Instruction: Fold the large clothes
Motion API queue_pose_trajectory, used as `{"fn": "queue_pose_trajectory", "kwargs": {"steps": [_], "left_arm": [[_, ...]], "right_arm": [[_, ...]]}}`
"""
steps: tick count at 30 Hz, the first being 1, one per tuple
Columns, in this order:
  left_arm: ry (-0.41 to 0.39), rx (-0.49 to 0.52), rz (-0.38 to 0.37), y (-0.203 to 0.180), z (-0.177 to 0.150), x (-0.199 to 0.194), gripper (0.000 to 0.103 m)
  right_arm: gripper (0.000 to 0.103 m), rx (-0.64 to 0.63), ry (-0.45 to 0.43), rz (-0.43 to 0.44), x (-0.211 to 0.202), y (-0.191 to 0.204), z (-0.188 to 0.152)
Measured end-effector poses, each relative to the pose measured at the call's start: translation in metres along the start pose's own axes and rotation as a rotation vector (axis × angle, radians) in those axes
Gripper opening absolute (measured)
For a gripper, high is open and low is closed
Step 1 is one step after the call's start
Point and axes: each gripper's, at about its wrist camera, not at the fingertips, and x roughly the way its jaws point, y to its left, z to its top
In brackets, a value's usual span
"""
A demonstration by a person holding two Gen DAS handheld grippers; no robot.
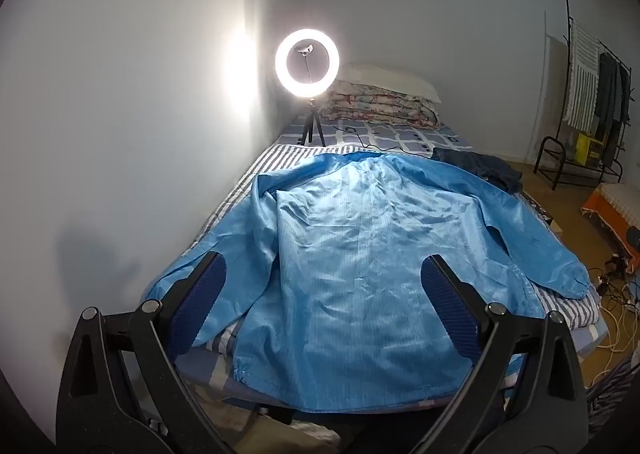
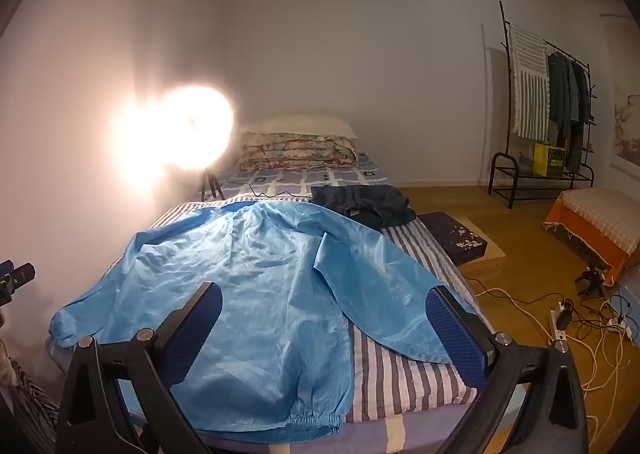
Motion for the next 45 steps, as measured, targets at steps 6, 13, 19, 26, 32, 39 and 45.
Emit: {"fn": "queue_pose_trajectory", "kwargs": {"steps": [6, 13, 19, 26, 32, 39, 45], "left_arm": [[0.006, 0.014, 0.009, -0.002, -0.003, -0.005, 0.100], [0.022, 0.001, -0.004, 0.000, -0.001, 0.002, 0.100], [0.023, 0.002, -0.003, -0.001, -0.001, 0.002, 0.100], [0.024, 0.004, -0.002, -0.004, 0.003, 0.001, 0.100], [0.020, 0.003, -0.002, -0.003, 0.005, 0.002, 0.100], [0.019, 0.002, -0.003, -0.003, 0.008, 0.003, 0.100], [0.017, -0.001, -0.004, -0.002, 0.017, 0.003, 0.100]], "right_arm": [[0.103, 0.001, -0.001, -0.001, 0.001, 0.000, -0.001], [0.103, -0.006, 0.000, -0.007, -0.001, -0.003, -0.003], [0.103, -0.016, 0.003, -0.010, 0.002, -0.001, -0.002], [0.103, -0.018, 0.003, -0.009, 0.003, -0.002, 0.001], [0.103, -0.022, 0.002, -0.010, 0.002, 0.000, 0.000], [0.103, -0.023, 0.000, -0.012, 0.002, 0.001, 0.001], [0.103, -0.024, -0.001, -0.014, 0.002, 0.001, 0.001]]}}
